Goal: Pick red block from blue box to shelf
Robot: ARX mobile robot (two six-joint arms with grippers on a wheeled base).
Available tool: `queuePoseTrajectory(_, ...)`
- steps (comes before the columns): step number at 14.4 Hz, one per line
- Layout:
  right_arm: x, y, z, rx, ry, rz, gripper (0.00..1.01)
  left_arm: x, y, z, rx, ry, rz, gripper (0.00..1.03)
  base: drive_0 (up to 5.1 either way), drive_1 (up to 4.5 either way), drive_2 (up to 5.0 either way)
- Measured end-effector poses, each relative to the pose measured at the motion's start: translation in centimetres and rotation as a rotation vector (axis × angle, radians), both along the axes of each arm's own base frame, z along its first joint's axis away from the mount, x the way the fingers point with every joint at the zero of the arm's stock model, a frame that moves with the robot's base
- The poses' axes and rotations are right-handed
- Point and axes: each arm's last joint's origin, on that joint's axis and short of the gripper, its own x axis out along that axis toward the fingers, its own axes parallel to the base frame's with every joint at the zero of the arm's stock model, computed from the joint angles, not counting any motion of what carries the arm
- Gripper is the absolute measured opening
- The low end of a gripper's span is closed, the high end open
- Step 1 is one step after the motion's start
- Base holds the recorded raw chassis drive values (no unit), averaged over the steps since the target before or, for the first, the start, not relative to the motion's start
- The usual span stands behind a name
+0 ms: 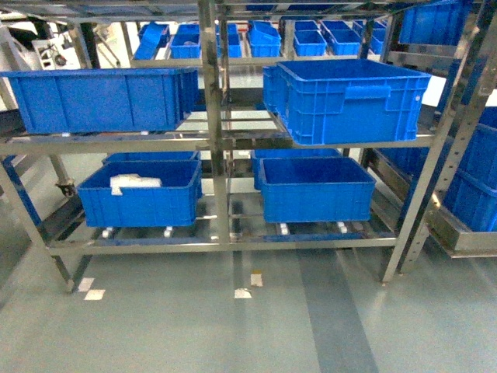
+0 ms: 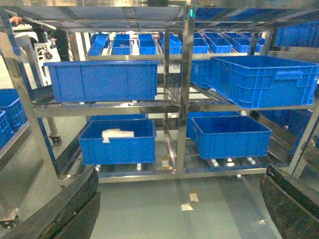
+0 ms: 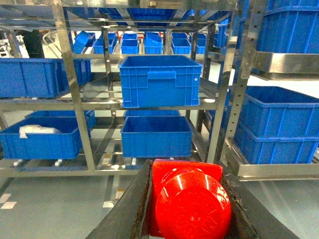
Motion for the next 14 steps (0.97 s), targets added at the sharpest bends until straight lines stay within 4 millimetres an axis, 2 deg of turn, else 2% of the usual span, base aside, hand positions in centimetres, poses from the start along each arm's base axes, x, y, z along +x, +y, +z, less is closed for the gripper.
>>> queuePoseTrajectory(1, 0.0, 0.0, 0.0, 0.0, 0.0, 0.0, 0.28, 0.0, 0.0, 0.0, 0.0, 0.0, 0.0, 0.98, 0.0, 0.0, 0.0)
queuePoseTrajectory(14, 0.0, 0.0, 0.0, 0.0, 0.0, 0.0, 0.28, 0.0, 0.0, 0.01, 0.0, -0.001, 0.0, 0.98, -0.1, 3.91, -4.1)
